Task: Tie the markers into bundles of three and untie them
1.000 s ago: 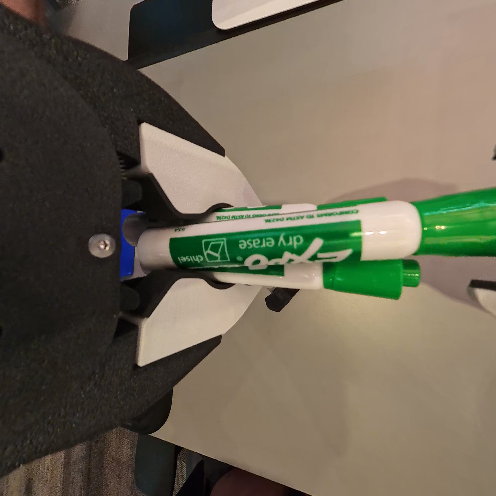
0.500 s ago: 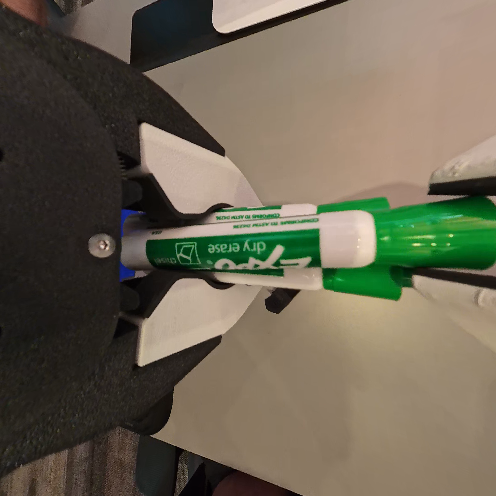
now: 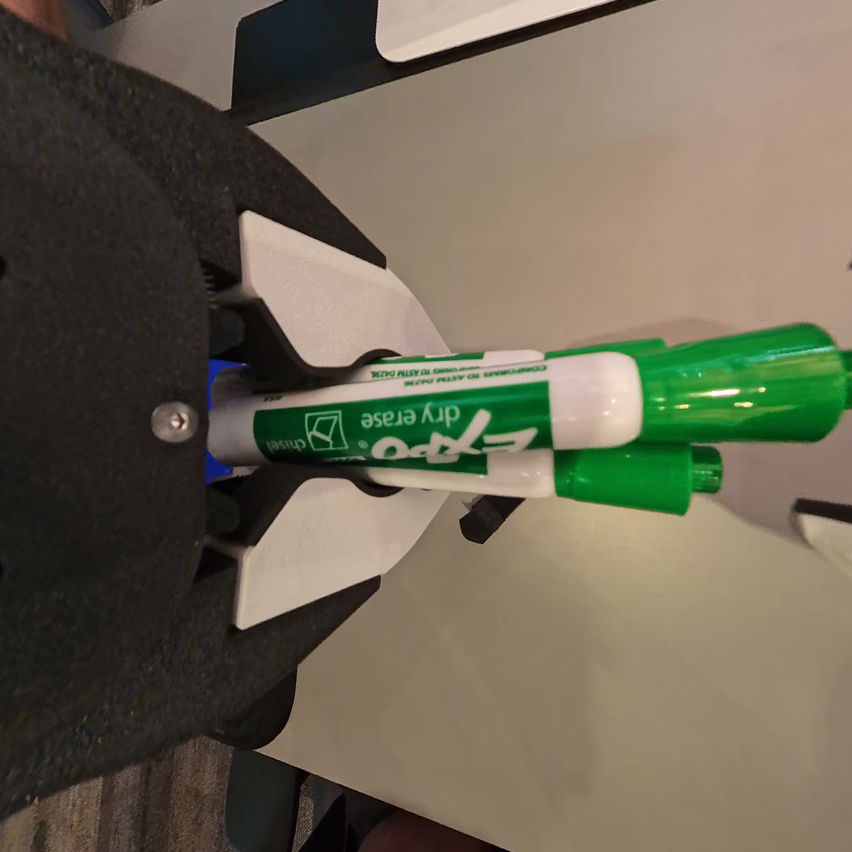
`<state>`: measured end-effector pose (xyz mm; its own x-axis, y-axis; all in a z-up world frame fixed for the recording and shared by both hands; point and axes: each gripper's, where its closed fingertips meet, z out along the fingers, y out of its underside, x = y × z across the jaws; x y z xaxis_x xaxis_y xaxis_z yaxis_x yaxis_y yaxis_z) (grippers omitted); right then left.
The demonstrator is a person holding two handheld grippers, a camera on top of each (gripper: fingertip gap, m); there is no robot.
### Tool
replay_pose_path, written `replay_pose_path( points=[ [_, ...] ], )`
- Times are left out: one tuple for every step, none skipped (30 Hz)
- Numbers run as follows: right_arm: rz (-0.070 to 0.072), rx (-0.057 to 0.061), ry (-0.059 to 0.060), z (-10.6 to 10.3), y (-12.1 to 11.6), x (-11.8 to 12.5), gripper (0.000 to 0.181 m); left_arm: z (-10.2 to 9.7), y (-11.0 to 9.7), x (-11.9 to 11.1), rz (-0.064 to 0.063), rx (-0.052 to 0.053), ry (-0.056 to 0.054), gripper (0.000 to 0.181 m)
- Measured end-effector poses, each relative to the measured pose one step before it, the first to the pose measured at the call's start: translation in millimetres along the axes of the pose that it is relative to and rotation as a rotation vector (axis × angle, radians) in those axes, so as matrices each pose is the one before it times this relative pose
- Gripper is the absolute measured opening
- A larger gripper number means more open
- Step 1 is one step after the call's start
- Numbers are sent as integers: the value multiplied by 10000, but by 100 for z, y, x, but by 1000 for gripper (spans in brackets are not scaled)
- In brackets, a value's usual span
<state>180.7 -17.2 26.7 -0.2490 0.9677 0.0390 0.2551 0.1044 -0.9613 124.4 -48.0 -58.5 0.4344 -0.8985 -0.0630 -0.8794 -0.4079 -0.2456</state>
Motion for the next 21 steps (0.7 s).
replay_pose_path(
  points=[
    [168, -17, -118, 120, 170, -20, 34, -34, -18, -11, 7, 6, -3, 42],
    [132, -66, -104, 165, 225, -44, 34, -37, -73, -10, 2, 43, -3, 42],
    [74, -56, -78, 192, 191, -52, 34, -34, -27, 33, -18, -3, 35, 42],
    [37, 26, -113, 163, 58, -130, 34, -24, -27, -28, 18, 2, -17, 42],
    [63, 59, -138, 126, -21, -162, 33, -19, -24, 7, 24, -7, -8, 42],
    [77, 41, -83, 88, -43, -62, 32, 10, -14, 17, 3, -10, 12, 42],
    [32, 1, 12, 37, 7, 56, 28, 19, -20, 29, 16, -14, 14, 42],
    [-65, -36, 102, -20, 34, 181, 21, 32, -3, 29, 44, -15, -10, 42],
    [-107, 13, 49, -47, -40, 52, 21, 37, 8, 26, 12, -27, 1, 42],
    [-55, 6, -16, -40, -36, -77, 21, 30, 17, 20, -14, -21, 23, 42],
    [-15, -47, 19, -25, 18, -32, 21, -6, -7, -42, -3, 1, -9, 42],
    [-40, -42, 70, -24, -9, 1, 21, -1, -1, -24, 2, -6, -3, 42],
    [-71, -42, 112, -25, -42, 8, 21, 14, -4, -44, -9, -1, -8, 42],
    [-106, -61, 148, -17, -38, 16, 21, 16, 23, -69, -34, -15, 3, 42],
    [-157, -64, 181, -26, -61, -5, 21, 16, 28, -68, -28, -9, 4, 42],
    [-181, -45, 220, -24, -115, 14, 21, -7, 16, -89, -28, 5, -15, 42],
    [-193, -42, 207, -30, -150, -28, 21, -3, 28, -96, -19, -3, -15, 42],
    [-199, -60, 175, -23, -144, -54, 21, -18, 42, -37, -1, 0, 6, 42],
    [-157, -81, 135, -3, -95, -47, 21, -23, 31, -57, -8, 7, -13, 42],
    [-81, -98, 56, 8, -67, -66, 21, -12, 28, 8, -14, 8, 23, 41],
    [-47, -68, 8, -7, -80, -50, 21, -13, 31, 79, -6, 11, 68, 42]
  ],
)
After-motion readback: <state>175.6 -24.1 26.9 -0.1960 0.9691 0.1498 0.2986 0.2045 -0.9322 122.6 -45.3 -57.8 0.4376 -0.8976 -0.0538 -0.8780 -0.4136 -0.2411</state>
